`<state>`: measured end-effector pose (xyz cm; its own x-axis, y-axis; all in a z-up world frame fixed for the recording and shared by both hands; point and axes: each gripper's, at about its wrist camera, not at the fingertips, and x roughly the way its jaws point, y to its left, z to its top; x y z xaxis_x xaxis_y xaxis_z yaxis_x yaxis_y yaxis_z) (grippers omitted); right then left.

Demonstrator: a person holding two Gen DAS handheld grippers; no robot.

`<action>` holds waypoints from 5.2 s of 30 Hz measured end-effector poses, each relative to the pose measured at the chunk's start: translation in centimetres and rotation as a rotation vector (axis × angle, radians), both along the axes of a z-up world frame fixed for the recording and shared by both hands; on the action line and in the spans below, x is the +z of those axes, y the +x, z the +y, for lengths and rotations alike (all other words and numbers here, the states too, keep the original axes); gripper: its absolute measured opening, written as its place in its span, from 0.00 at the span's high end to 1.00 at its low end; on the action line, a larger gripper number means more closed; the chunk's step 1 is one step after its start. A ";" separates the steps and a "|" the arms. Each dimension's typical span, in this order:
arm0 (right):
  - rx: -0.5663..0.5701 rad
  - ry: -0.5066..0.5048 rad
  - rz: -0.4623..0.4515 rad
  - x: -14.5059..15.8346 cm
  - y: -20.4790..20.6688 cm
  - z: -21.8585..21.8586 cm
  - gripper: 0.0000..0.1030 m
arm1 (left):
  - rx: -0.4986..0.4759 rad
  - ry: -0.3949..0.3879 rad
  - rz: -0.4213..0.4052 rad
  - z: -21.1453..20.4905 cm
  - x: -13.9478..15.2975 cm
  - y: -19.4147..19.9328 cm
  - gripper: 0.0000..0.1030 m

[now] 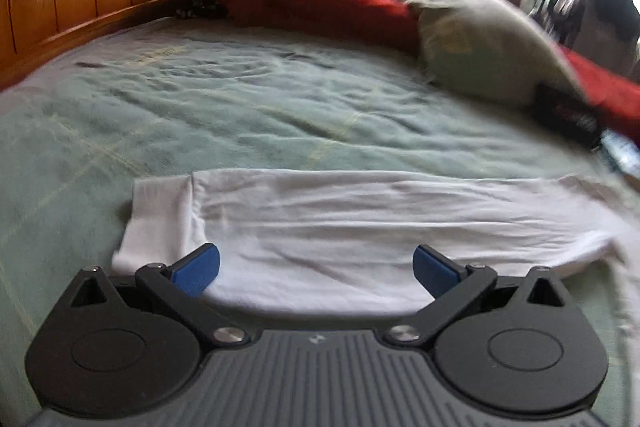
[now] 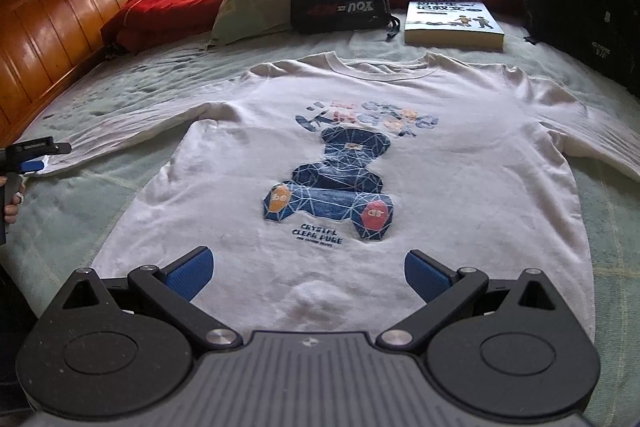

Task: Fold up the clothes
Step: 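Grasp the white sleeve cuff with the left gripper, then lift the sleeve with the left gripper and carry it across the sweatshirt body, then lay the sleeve across the sweatshirt body and open the left gripper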

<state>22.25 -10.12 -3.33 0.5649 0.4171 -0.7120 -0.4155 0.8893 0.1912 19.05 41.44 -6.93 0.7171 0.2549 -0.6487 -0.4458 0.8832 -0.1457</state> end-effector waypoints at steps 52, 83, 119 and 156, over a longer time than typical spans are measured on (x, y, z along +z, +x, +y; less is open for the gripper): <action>0.013 0.081 0.043 -1.5 -1.8 -3.0 0.00 | 0.130 -0.152 -0.224 -1.4 2.5 5.9 0.01; 0.035 0.189 0.065 -2.2 -3.9 -11.3 0.00 | -0.114 -0.081 -0.173 -20.6 12.0 16.3 0.01; 0.087 0.243 0.084 -3.9 -2.9 -13.4 0.00 | -0.376 -0.014 -0.143 -37.5 15.0 23.2 0.01; 0.071 0.232 0.041 -4.5 -2.8 -16.2 0.00 | -0.584 0.040 -0.008 -50.0 10.8 27.4 0.01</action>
